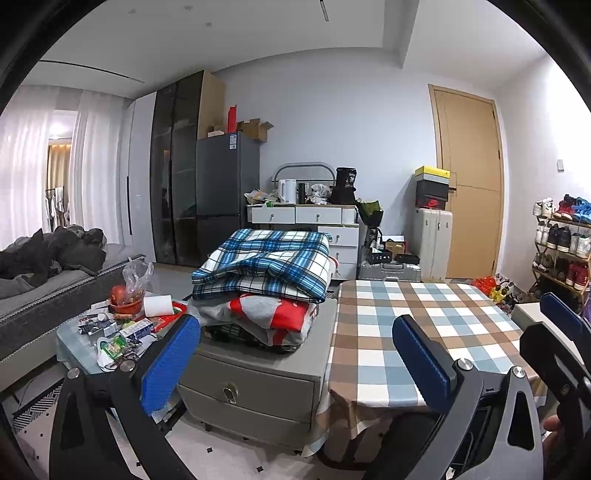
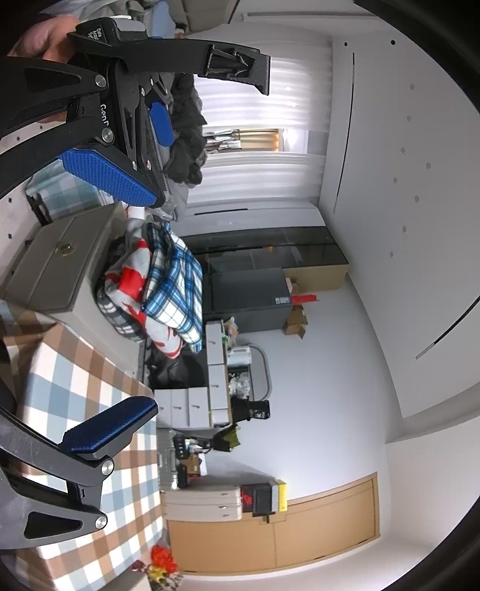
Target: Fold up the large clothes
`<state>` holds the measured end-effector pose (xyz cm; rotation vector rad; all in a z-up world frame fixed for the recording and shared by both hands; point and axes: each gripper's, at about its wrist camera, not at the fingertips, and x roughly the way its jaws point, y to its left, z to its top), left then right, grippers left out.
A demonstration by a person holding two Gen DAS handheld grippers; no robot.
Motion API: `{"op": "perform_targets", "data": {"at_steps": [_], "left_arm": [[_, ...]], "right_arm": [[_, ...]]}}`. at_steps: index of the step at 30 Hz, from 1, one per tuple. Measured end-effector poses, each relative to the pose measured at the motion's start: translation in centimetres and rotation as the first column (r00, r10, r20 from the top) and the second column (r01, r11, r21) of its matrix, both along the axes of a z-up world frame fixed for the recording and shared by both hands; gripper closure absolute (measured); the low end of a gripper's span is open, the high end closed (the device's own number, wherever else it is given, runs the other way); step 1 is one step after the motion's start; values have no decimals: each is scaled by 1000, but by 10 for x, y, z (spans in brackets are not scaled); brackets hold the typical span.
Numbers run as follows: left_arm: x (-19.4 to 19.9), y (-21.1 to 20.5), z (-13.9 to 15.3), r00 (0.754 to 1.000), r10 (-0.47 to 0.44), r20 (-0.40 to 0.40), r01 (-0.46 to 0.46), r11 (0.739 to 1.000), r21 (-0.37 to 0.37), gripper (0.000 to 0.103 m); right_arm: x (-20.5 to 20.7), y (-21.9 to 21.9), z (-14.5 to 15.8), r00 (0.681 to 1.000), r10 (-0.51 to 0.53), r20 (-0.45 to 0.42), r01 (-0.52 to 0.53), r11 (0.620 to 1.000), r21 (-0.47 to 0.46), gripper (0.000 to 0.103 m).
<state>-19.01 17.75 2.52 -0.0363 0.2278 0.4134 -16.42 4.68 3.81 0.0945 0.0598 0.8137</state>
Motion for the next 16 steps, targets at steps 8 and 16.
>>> {"op": "perform_targets", "data": {"at_steps": [8, 16], "left_arm": [[-1, -1, 1, 1000, -7, 6, 7, 1000, 1, 1], [-3, -9, 2, 1000, -17, 23, 16, 999, 43, 1]], "right_arm": [[2, 0, -2, 1000, -10, -17, 10, 1000, 10, 0], [4, -1, -5, 999, -16, -30, 17, 1000, 21, 0]]}}
